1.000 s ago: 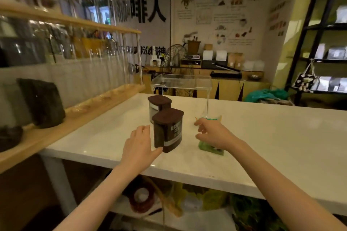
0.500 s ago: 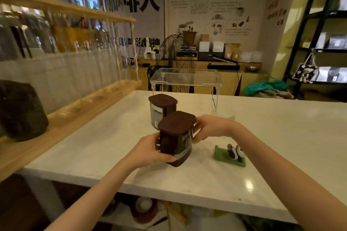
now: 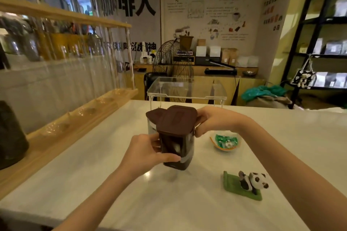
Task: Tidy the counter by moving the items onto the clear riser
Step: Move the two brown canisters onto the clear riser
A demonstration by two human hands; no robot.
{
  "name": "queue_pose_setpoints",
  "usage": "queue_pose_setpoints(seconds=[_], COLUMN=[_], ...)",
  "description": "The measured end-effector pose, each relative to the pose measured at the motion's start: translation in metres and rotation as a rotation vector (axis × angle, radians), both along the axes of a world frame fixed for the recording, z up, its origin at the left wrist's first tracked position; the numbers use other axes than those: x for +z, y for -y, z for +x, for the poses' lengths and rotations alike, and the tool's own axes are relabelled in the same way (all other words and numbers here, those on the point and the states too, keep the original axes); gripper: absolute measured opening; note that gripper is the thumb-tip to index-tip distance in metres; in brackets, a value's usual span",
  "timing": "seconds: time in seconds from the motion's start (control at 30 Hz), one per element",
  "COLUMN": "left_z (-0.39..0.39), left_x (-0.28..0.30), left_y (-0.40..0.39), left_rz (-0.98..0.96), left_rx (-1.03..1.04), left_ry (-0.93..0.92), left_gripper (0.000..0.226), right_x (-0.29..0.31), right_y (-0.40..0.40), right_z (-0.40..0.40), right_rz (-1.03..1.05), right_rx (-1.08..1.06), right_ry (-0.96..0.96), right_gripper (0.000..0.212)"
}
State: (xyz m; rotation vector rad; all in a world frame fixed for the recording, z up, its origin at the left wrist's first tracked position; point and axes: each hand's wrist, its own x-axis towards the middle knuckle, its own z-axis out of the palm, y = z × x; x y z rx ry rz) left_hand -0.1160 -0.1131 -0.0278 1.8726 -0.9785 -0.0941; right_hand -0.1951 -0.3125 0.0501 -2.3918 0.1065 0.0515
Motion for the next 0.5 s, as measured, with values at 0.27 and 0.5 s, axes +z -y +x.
queue_pose_setpoints(seconds=[0.27, 0.5], left_z=[0.059, 0.115], left_x=[0.076, 0.123], left_y=[0.024, 0.062], left_rz=[-0.042, -0.097], left_rx=[-0.012, 0.025], left_ry=[0.000, 0.115], left_gripper=[0.047, 0.045], right_x=[0.058, 0.098], right_y=[0.031, 0.064], right_z=[0.051, 0.110], right_rz=[0.015, 0.018], right_rx=[0.007, -0.010], right_ry=[0.139, 0.278], right_gripper=[0.038, 0.037])
